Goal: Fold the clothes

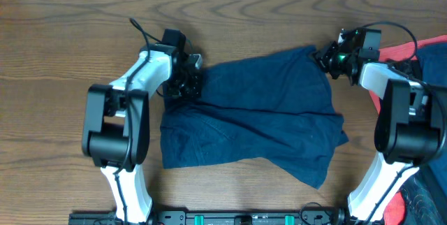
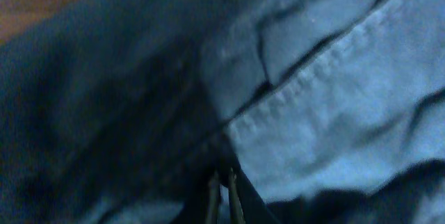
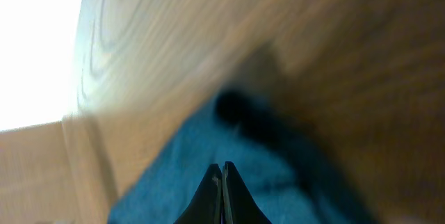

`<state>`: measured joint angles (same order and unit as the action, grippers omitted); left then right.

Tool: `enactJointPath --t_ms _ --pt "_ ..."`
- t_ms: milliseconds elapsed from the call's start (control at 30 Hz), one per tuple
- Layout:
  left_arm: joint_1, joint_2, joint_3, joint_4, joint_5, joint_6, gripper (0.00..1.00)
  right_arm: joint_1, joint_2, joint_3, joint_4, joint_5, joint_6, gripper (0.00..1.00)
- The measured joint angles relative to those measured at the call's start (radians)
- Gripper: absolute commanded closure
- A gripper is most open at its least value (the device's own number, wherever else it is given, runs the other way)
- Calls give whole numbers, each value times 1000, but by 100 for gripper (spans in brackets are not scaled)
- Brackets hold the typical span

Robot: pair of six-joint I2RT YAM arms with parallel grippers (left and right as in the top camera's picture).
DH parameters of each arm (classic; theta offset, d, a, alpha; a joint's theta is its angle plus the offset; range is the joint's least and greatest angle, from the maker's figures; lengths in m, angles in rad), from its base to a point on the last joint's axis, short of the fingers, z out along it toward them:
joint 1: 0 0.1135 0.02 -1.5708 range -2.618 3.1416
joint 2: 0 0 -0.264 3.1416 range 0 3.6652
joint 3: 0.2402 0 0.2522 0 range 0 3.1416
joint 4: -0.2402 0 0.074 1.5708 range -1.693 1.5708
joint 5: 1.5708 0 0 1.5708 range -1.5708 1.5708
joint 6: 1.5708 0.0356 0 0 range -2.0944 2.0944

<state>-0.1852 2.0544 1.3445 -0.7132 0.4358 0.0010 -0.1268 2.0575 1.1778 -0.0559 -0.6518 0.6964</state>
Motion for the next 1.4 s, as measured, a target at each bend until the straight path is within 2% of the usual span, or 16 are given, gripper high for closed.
enactJointPath --t_ms 200,367,467,567,767,967,1167,1300,1400 --pt "0 32 7 238 20 -11 94 3 -167 6 -289 -31 -159 99" --pt "27 81 15 530 -13 -106 94 24 -259 13 -496 -27 -266 99" --pt "69 106 45 605 -24 -167 94 47 -278 13 -581 3 -314 98" --pt "118 125 115 615 -23 -212 94 72 -278 12 -626 71 -348 98" --pt "187 130 350 467 11 -241 94 147 -268 5 -583 232 -369 99" --pt "205 121 544 105 54 -177 92 199 -142 5 -362 382 -310 99" --pt "206 10 569 -198 59 -61 88 198 -3 23 -129 380 -186 99" --pt "206 -103 571 -300 55 -23 83 198 81 56 78 364 -88 99" --pt "206 -163 583 -353 55 -11 77 198 158 149 124 349 -10 99"
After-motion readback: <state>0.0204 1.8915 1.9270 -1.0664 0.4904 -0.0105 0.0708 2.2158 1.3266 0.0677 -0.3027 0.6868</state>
